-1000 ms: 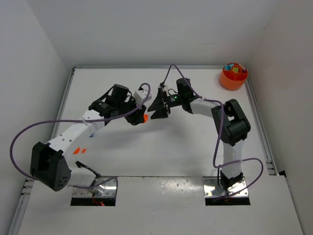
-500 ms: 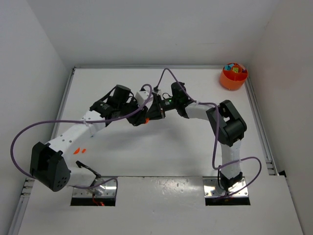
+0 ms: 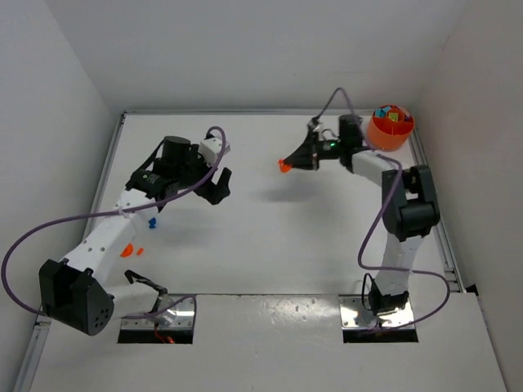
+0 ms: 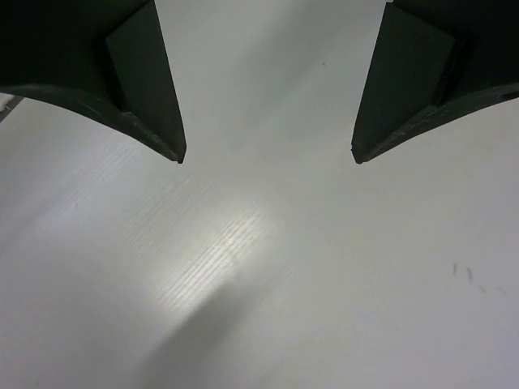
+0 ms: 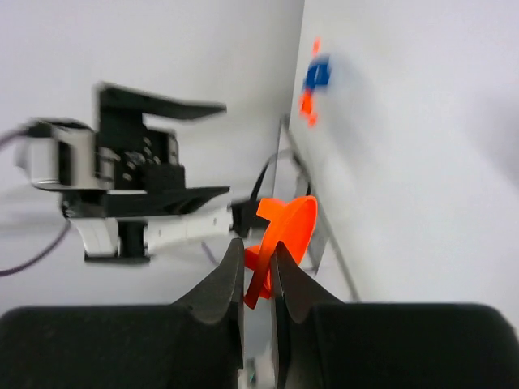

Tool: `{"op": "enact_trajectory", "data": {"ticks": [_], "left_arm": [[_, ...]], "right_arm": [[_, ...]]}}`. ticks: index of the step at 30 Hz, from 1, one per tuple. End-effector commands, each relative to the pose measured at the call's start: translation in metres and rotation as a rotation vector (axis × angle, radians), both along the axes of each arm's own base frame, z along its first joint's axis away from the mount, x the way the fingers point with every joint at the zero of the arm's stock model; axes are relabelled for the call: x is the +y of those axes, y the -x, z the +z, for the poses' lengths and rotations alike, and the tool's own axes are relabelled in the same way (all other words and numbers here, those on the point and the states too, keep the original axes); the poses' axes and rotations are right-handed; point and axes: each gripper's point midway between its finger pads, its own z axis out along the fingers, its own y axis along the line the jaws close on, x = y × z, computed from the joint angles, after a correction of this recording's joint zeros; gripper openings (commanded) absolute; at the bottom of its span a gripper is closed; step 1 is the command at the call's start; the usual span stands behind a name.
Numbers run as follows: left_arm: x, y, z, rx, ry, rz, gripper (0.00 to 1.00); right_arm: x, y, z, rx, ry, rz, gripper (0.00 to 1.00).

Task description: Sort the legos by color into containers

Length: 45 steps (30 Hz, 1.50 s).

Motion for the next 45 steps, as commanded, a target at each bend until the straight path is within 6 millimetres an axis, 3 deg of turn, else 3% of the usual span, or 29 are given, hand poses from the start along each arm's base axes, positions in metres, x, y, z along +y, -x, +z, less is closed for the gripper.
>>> {"op": "enact_trajectory", "data": {"ticks": [1,2,4,5,6,8,11,14,21,26,28,36,45], "left_arm": [[0.018,-0.012,0.024,-0.062,0.038,0.071,0.90],[0.018,-0.013,0.029,-0.070,0.048,0.070,0.90],[0.025,-0.017,0.033,-0.074,0.056,0.098,0.90],[0.025,-0.017,0.033,-0.074,0.056,0.098,0.90],[0.028,-0.020,0.035,-0.076,0.066,0.117,0.90],[0.028,-0.022,0.044,-0.081,0.094,0.118,0.90],[0.030,-0.023,0.042,-0.061,0.115,0.119,0.90],[0.030,-0.024,0.043,-0.070,0.118,0.119,0.90],[0.032,-0.029,0.034,-0.042,0.110,0.130,0.90],[0.028,-0.030,0.035,-0.033,0.125,0.120,0.90],[0.028,-0.031,0.032,-0.025,0.123,0.120,0.90],[0.028,-0.031,0.032,-0.025,0.123,0.120,0.90],[0.028,-0.033,0.026,-0.007,0.118,0.121,0.90]], "right_arm": [[-0.080,-0.044,0.055,-0.231,0.034,-0.163,0.00],[-0.122,-0.065,0.059,-0.247,0.055,-0.275,0.00],[-0.166,-0.089,0.071,-0.291,0.098,-0.413,0.00],[-0.187,-0.097,0.072,-0.298,0.117,-0.474,0.00],[-0.225,-0.111,0.072,-0.298,0.170,-0.593,0.00],[-0.268,-0.123,0.069,-0.295,0.240,-0.745,0.00],[-0.300,-0.137,0.068,-0.299,0.302,-0.834,0.00],[-0.328,-0.146,0.054,-0.283,0.431,-0.907,0.00],[-0.379,-0.166,0.043,-0.231,0.520,-1.118,0.00],[-0.402,-0.189,0.044,-0.216,0.576,-1.232,0.00],[-0.412,-0.194,0.035,-0.172,0.584,-1.291,0.00],[-0.428,-0.204,0.015,-0.108,0.598,-1.366,0.00],[-0.434,-0.218,0.008,-0.123,0.575,-1.383,0.00]]}}
